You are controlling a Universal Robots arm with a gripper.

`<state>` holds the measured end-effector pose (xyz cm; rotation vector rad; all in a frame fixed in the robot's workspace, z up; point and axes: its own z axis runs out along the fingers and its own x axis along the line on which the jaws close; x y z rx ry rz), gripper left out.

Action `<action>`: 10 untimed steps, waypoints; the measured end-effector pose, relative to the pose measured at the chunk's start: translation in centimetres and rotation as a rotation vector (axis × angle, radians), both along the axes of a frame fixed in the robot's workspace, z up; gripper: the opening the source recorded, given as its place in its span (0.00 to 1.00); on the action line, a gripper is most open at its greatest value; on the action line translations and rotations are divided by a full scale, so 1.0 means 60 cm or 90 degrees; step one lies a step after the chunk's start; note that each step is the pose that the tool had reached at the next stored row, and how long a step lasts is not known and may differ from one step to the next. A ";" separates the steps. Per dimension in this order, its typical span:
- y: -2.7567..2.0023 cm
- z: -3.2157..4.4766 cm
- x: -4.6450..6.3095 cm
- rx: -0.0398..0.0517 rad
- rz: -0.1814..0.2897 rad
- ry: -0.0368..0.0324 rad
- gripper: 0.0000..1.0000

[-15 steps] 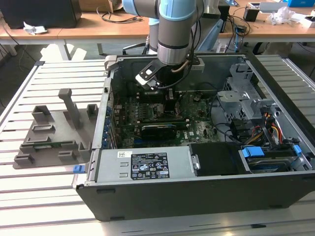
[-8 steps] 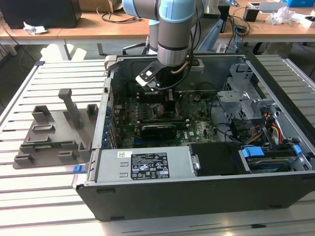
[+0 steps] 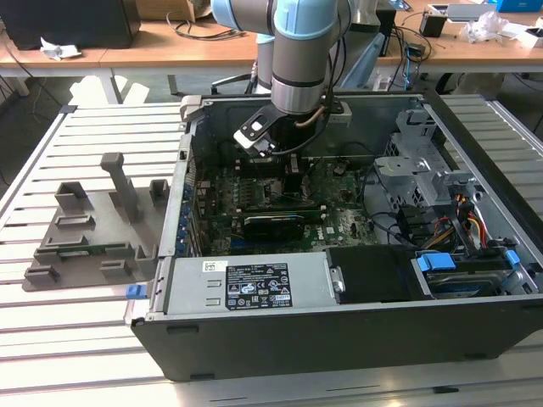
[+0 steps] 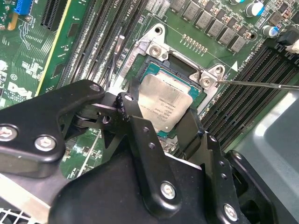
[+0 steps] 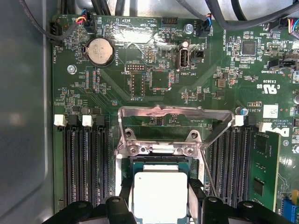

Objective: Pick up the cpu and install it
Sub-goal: 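Place the cpu into insertion slot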

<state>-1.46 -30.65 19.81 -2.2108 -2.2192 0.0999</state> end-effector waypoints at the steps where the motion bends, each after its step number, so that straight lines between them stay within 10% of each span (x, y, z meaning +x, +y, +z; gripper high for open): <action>1: 0.0000 0.000 0.000 0.0000 0.000 0.0000 0.55; 10: -0.0008 0.000 0.000 -0.0007 0.000 -0.0001 0.62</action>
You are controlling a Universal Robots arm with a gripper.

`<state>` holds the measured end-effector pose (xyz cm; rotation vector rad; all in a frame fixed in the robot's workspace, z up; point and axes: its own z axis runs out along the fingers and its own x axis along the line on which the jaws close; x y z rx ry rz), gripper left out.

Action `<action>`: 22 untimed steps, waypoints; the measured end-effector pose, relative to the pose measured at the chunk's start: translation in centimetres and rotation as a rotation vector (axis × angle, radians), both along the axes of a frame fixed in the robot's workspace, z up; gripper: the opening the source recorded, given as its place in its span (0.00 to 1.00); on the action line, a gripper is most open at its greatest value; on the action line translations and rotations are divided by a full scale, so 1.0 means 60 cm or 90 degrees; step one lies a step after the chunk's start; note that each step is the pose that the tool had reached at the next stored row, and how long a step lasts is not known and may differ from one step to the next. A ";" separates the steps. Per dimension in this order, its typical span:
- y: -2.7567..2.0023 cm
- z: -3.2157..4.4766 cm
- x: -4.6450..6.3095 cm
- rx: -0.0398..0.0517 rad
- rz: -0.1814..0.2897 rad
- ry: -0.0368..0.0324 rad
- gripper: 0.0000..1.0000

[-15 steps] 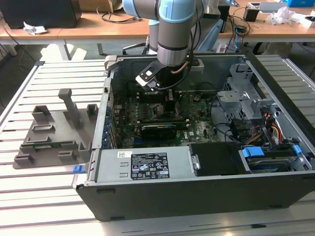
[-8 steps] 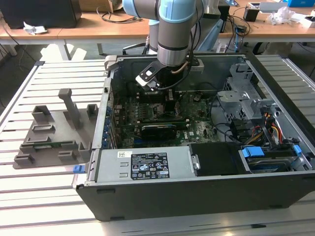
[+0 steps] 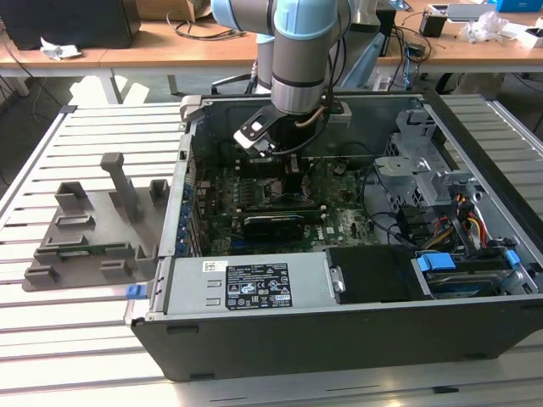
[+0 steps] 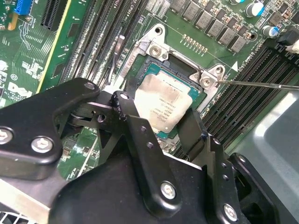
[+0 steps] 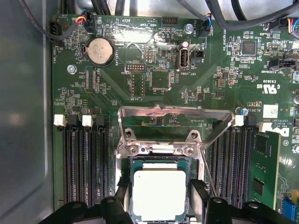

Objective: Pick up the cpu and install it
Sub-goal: 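Place the cpu into insertion slot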

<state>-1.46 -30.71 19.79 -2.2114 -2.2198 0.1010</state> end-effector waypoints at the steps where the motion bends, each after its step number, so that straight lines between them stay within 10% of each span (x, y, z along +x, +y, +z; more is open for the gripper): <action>1: -0.0013 0.000 0.000 -0.0001 0.000 0.0000 0.62; 8: -0.0050 0.003 0.000 0.0019 0.000 0.0001 0.62; 14: -0.0024 0.029 0.000 0.0030 0.000 0.0001 0.60; 22: -0.0024 0.056 0.000 0.0039 0.000 0.0001 0.18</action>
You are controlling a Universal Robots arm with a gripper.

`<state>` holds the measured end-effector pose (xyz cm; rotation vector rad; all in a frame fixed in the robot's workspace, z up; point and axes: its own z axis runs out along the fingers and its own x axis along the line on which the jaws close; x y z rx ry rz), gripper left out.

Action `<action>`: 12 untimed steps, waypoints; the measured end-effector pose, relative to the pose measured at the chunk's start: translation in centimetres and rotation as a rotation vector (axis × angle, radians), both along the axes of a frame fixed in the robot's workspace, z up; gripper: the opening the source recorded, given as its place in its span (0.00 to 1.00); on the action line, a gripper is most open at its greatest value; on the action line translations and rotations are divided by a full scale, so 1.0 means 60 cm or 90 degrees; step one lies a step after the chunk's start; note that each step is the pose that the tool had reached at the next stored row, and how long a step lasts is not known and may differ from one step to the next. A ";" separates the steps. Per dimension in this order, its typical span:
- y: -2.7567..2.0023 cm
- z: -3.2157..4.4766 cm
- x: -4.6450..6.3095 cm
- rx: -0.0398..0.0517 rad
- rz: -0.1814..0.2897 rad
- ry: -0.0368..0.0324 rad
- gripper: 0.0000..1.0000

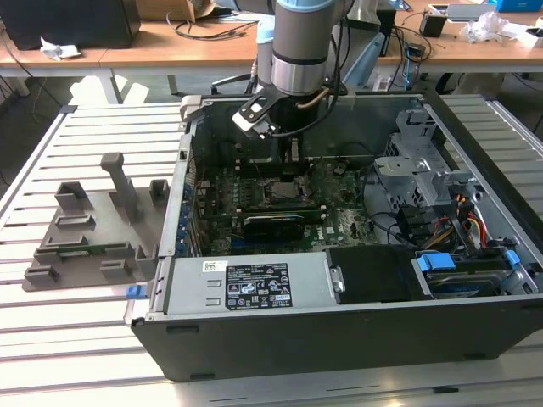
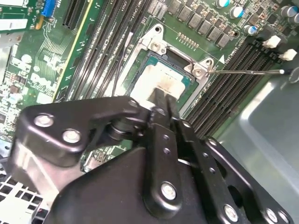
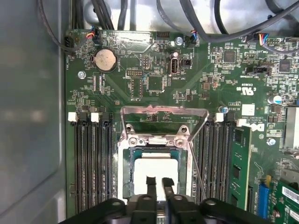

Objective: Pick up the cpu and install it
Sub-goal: 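Place the cpu into insertion slot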

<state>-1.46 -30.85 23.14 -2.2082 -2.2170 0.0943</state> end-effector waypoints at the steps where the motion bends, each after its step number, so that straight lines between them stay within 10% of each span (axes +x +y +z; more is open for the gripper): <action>1: 0.0000 0.004 0.000 -0.0001 0.000 0.0000 0.11; 12: 0.0000 0.026 0.000 0.0000 0.000 0.0000 0.11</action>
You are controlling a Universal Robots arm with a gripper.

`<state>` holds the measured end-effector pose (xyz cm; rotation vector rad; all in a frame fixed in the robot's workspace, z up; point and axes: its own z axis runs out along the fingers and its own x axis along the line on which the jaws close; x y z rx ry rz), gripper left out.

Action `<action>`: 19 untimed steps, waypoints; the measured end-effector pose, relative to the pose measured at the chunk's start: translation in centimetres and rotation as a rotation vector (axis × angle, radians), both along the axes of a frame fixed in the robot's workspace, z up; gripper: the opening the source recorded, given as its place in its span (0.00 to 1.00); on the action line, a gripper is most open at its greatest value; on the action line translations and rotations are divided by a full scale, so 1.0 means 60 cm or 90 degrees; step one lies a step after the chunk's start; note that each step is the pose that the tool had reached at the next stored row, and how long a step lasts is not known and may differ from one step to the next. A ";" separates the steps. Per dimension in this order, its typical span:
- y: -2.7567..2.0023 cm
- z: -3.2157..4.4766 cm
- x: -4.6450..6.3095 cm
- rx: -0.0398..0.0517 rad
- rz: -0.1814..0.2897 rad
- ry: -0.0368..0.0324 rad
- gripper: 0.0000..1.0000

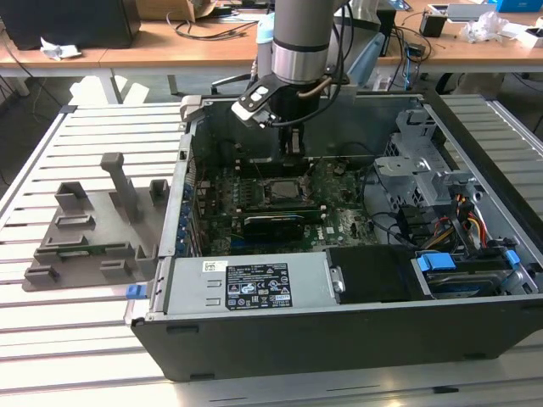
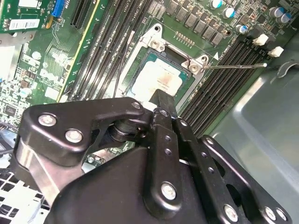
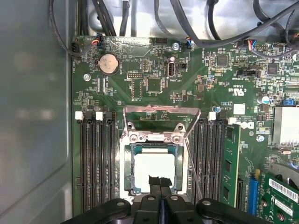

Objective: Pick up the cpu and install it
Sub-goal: 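Place the cpu into insertion slot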

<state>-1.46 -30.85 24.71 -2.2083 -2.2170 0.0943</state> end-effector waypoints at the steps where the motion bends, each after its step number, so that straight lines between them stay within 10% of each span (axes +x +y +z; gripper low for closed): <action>1: 0.0000 0.001 0.000 0.0000 0.000 0.0000 0.11; 7: 0.0000 0.015 0.000 0.0000 0.000 0.0004 0.11; 14: 0.0000 0.075 0.000 0.0000 0.000 0.0006 0.11; 19: 0.0000 0.087 0.000 0.0002 0.000 0.0006 0.11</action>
